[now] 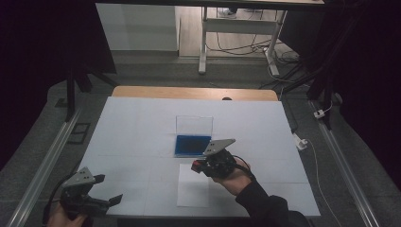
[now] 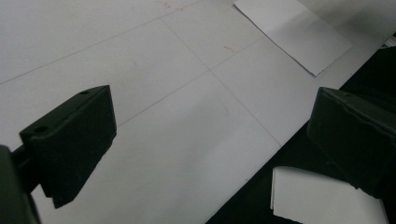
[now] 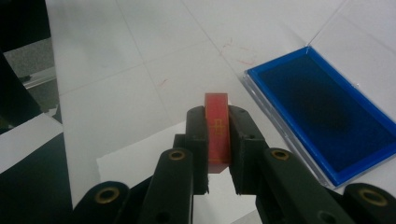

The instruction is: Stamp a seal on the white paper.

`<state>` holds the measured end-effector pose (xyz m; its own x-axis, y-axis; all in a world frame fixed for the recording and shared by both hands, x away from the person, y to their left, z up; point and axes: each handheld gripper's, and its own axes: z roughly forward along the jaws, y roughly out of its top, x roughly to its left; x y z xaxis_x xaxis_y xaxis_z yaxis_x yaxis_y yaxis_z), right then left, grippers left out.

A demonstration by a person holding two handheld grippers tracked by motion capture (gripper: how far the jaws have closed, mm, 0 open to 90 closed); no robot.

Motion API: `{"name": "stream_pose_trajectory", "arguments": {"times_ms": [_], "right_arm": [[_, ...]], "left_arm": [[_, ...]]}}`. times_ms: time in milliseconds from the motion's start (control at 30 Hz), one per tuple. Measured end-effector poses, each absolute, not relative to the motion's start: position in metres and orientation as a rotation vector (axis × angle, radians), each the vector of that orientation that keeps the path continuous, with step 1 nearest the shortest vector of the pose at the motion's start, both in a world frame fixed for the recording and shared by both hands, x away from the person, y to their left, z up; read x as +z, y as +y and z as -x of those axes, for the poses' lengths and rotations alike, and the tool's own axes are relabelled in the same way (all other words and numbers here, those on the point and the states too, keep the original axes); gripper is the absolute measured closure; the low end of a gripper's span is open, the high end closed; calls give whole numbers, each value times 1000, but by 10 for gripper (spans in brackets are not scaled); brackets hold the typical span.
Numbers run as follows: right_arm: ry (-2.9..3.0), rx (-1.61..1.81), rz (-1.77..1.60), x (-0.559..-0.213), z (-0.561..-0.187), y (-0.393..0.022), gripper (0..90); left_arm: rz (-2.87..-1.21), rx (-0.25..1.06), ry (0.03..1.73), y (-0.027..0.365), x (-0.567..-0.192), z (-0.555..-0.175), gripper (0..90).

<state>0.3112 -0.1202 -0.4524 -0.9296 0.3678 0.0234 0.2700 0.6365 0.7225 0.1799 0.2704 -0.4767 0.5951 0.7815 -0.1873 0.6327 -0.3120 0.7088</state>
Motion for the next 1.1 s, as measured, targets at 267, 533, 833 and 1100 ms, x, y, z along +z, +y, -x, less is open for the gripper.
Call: {"name": "stream_pose_trajectory", "arguments": {"times_ms": [267, 533, 833, 1100], "right_arm": [[2737, 1141, -544, -460, -305, -116, 794], [2776, 1083, -503, -474, -305, -110, 794], [2797, 1044, -490, -487, -305, -105, 794], [2803, 1013, -448, -496, -303, -101, 794]], "left_arm": [[-2046, 242, 1119, 270, -477, -180, 17], [-2044, 240, 1122, 271, -477, -180, 17], [-2040, 239, 1121, 271, -477, -180, 17], [-2041, 238, 1119, 271, -477, -180, 17]]}}
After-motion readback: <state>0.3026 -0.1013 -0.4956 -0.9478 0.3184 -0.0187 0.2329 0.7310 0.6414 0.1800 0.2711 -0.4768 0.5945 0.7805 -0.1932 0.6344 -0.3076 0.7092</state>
